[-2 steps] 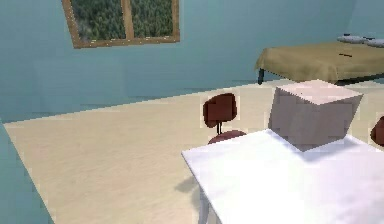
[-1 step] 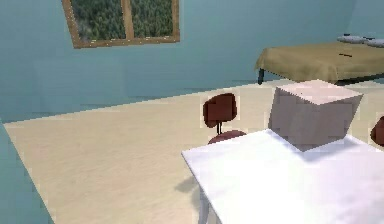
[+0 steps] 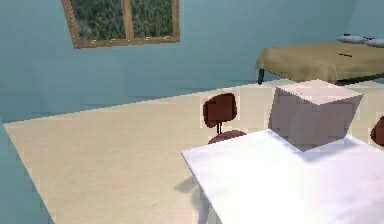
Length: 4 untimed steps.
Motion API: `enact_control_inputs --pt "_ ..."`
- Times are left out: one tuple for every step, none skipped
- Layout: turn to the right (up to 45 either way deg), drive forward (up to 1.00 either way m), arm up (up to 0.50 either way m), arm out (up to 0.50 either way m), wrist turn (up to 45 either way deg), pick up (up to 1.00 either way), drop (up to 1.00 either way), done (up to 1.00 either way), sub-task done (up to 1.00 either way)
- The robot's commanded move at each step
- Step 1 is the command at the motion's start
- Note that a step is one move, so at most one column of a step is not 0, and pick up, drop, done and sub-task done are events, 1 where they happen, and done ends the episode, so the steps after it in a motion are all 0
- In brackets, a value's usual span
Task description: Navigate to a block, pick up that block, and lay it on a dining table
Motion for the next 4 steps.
enact_control_inputs --pt "0.0 0.0 -0.32 0.0 0.0 0.0 0.0 0.0 0.0" --pt "0.0 0.0 0.0 0.0 0.0 0.0 1.0 0.0 0.0" --pt "0.0 0.0 0.0 -0.1 0.0 0.0 0.0 0.0 0.0" --pt "0.0 0.0 0.0 0.0 0.0 0.0 0.0 1.0 0.0"
